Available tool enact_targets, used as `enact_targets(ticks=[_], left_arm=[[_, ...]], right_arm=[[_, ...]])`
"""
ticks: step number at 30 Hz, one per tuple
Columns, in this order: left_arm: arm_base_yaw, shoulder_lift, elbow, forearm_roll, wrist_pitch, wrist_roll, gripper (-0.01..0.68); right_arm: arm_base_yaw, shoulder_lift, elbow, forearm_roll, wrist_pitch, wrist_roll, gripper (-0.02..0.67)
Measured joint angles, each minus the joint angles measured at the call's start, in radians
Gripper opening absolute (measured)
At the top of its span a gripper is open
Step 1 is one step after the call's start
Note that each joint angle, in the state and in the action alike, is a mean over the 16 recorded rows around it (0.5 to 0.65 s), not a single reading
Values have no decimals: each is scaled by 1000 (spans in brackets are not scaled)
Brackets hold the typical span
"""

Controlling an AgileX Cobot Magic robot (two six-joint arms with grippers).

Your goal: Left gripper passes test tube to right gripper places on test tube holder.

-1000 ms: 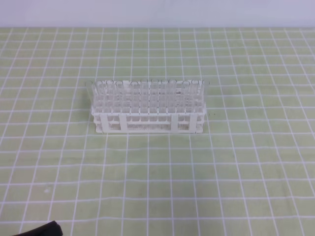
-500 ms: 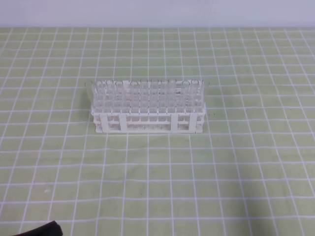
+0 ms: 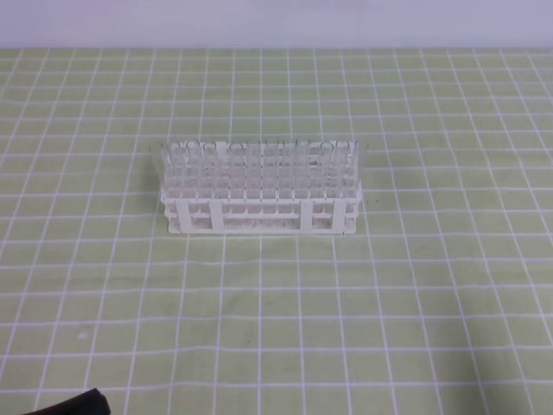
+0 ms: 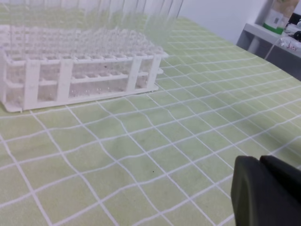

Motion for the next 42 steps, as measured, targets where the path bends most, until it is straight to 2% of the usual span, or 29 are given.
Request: enact_targets(ticks=[16, 35, 42], left_arm=[[1, -2, -4, 0, 5, 0, -3], [1, -2, -5, 0, 6, 0, -3], [66, 0, -1, 0, 1, 0, -3]], right_arm=[[0, 0, 30, 6, 112, -2, -16], [2, 0, 30, 8, 117, -2, -16], [2, 0, 30, 9, 117, -3, -16]])
